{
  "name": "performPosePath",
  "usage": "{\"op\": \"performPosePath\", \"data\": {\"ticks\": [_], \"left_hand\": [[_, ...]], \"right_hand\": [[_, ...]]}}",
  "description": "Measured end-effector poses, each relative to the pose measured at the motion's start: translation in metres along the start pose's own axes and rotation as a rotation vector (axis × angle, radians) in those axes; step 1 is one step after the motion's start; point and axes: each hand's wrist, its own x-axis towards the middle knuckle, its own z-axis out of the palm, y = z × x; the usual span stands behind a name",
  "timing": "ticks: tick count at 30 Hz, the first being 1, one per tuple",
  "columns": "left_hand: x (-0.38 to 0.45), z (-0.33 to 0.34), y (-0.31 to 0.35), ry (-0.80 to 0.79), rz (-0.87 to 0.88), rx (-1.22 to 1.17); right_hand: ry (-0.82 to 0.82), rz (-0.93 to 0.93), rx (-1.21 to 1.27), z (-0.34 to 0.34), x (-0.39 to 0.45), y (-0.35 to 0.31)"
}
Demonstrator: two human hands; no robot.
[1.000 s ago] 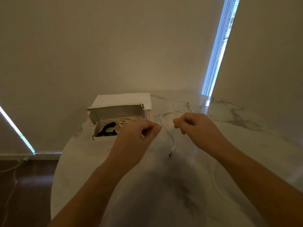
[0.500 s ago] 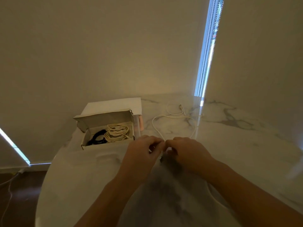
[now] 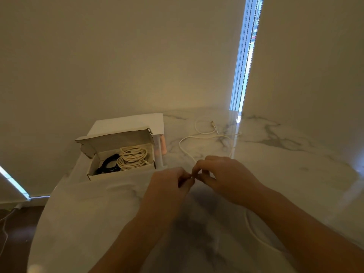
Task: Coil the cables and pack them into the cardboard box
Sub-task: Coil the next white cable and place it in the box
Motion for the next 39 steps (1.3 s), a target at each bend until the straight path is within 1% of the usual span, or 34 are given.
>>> {"op": "performPosePath", "data": {"ticks": [5, 7, 10, 13, 17, 22, 27, 33, 35, 39], "left_hand": [[-0.005, -0.010, 0.003, -0.087, -0.125, -0.268], [-0.005, -0.018, 0.005, -0.131, -0.178, -0.436], [-0.007, -0.028, 0.013, -0.253, -0.285, -0.691], [-0.005, -0.033, 0.017, -0.344, -0.296, -0.764], [0.003, -0.036, 0.019, -0.415, -0.281, -0.909], [0.019, -0.033, 0.030, -0.404, -0.291, -1.243], [0.032, -0.027, 0.035, -0.378, -0.293, -1.400], [0.033, -0.026, 0.020, -0.354, -0.246, -1.711], [0.034, -0.026, 0.016, -0.307, -0.239, -1.793], [0.032, -0.026, 0.011, -0.204, -0.249, -1.800]], "right_hand": [[-0.015, -0.004, 0.034, -0.006, -0.005, 0.010], [0.017, 0.009, 0.067, -0.009, -0.005, 0.015], [0.107, 0.026, 0.146, -0.013, -0.003, 0.019], [0.163, 0.014, 0.175, -0.014, -0.002, 0.021], [0.181, 0.007, 0.192, -0.012, -0.002, 0.020], [0.235, 0.058, 0.304, -0.012, -0.002, 0.015], [0.183, 0.186, 0.630, -0.013, -0.004, 0.009], [0.185, 0.190, 0.890, -0.016, -0.007, -0.004], [0.164, 0.199, 0.898, -0.013, -0.007, -0.009], [0.172, 0.171, 0.655, -0.009, -0.008, -0.018]]}}
